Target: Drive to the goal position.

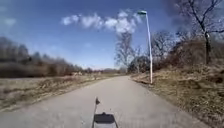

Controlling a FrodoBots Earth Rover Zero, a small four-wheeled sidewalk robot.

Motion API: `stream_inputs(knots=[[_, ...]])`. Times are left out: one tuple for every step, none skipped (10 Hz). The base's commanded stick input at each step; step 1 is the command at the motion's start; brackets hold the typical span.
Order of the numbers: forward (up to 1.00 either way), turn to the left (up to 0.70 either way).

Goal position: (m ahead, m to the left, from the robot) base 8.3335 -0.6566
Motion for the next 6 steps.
stream_inputs(knots=[[1.0, 0.0], [1.0, 0.0], [1.0, 0.0], [1.0, 0.0], [1.0, 0.0], [1.0, 0.0]])
